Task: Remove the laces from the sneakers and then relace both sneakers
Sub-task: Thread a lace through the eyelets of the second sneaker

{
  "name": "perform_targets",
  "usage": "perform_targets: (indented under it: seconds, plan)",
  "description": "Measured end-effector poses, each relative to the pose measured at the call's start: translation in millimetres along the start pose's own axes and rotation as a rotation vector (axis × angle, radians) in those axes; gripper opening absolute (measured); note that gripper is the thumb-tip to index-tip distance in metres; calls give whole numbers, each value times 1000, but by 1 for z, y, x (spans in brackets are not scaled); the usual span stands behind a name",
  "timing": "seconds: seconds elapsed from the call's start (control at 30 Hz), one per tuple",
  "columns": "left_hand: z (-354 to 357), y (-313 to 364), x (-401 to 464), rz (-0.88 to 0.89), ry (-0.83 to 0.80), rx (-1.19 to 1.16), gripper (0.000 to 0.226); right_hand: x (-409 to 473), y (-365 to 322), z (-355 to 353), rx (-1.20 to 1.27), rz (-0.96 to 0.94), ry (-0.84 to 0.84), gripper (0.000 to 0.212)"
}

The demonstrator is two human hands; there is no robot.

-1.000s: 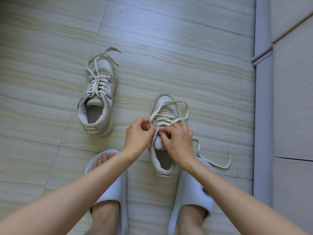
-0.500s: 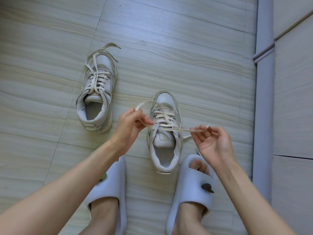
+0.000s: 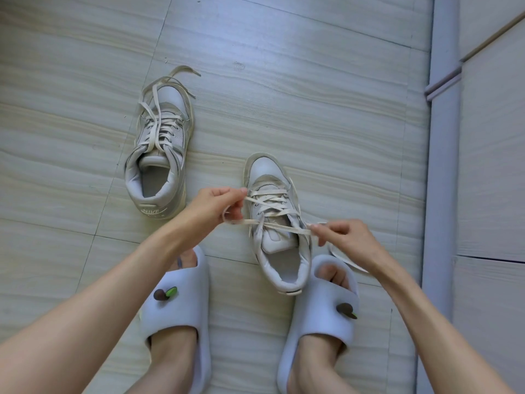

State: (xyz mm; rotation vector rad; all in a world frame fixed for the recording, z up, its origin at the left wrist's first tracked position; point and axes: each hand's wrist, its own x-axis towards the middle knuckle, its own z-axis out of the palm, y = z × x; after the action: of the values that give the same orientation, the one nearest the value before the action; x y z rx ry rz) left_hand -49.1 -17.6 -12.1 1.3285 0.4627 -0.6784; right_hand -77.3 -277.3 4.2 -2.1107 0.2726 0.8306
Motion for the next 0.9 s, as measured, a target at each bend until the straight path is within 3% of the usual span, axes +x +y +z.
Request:
perform_targets:
  seconds: [0.2, 0.4, 0.47, 0.57, 0.73, 0.8, 0.9]
  plan:
    - [7, -10, 6, -71, -13, -168, 41, 0, 17, -31, 766, 77, 390, 26]
    - [18, -9, 7, -62, 2, -74, 22, 9, 2, -25, 1411, 157, 257, 54]
    - [20, -6, 8, -56, 6, -57, 21, 12, -3, -26, 1489, 189, 268, 56]
    - [26, -5, 7, -27, 11, 26, 16, 14, -2, -26, 1212, 251, 299, 41]
    - [28, -7, 1, 92, -17, 351, 6, 7, -2, -14, 285, 144, 131, 22]
    - [29, -9, -2, 128, -41, 475, 12, 6, -9, -10, 28, 104, 54, 28]
    - [31, -15, -5, 175, -1, 625, 25, 3, -15, -12, -135, 114, 17, 44]
